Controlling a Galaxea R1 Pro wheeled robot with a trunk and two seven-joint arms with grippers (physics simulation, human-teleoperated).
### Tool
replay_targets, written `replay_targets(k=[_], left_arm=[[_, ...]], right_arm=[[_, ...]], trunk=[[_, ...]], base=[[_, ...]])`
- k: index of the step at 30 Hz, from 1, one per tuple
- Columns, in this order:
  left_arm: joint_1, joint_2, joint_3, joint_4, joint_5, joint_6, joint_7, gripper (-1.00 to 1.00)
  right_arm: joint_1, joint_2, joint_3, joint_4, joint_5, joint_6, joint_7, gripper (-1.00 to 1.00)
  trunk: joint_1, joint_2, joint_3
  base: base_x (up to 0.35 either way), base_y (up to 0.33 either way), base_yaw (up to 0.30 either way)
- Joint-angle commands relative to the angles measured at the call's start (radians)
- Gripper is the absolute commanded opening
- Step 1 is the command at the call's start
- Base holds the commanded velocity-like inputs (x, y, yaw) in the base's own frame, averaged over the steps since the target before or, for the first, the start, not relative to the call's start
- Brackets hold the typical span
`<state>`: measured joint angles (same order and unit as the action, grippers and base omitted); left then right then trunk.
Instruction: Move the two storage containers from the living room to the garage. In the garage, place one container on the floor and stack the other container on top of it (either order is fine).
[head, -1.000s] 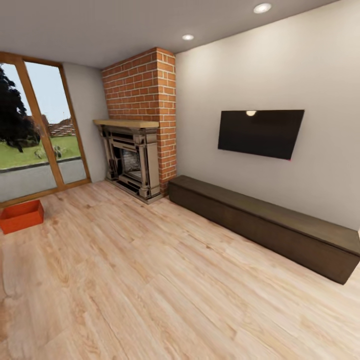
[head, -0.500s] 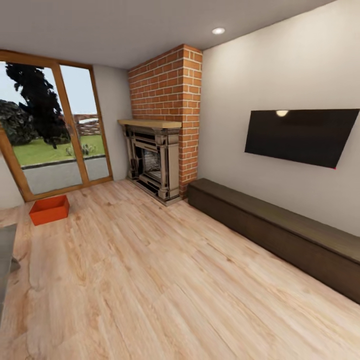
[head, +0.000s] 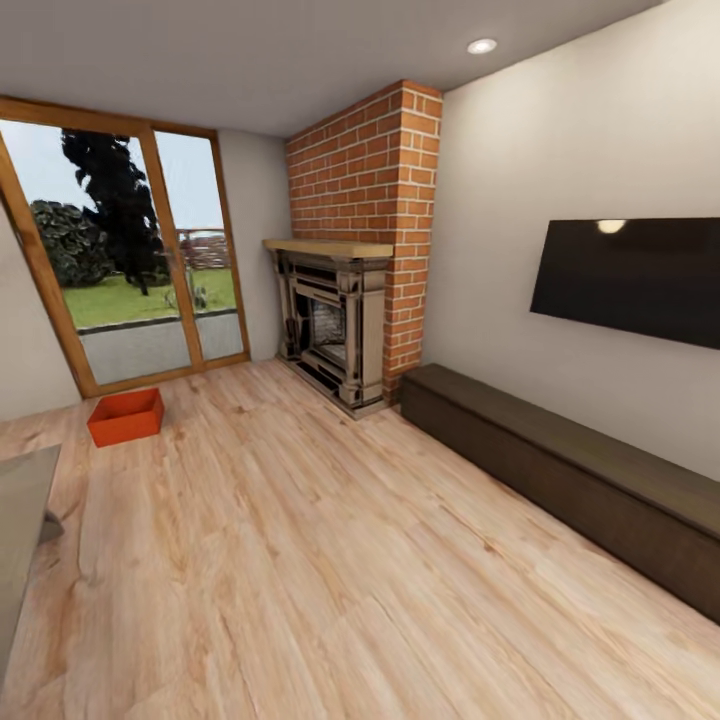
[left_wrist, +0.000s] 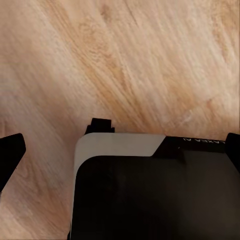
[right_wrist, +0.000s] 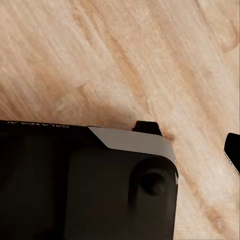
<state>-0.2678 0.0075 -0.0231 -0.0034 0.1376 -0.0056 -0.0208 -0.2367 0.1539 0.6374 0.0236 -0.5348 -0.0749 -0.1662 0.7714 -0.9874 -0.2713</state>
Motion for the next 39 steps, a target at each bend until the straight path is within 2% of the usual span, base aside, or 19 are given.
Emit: replay_targets(k=[1, 29, 39], left_arm=[[-0.001, 0.0, -0.003, 0.0, 0.01, -0.001, -0.002, 1.0], [-0.001, 0.0, -0.003, 0.0, 0.01, -0.001, -0.002, 1.0], [-0.001, 0.0, -0.003, 0.0, 0.01, -0.001, -0.003, 1.0]], right_arm=[[-0.001, 0.001, 0.008, 0.002, -0.01, -0.005, -0.001, 1.0], [-0.001, 0.001, 0.009, 0.002, -0.008, -0.005, -0.001, 1.0], [-0.001, 0.001, 0.009, 0.002, -0.007, -0.005, -0.001, 1.0]], trunk=[[0.001, -0.001, -0.001], [0.001, -0.001, -0.001], [0.001, -0.001, -0.001]], base=[[0.322, 0.0, 0.01], [0.322, 0.0, 0.004], [0.322, 0.0, 0.25]])
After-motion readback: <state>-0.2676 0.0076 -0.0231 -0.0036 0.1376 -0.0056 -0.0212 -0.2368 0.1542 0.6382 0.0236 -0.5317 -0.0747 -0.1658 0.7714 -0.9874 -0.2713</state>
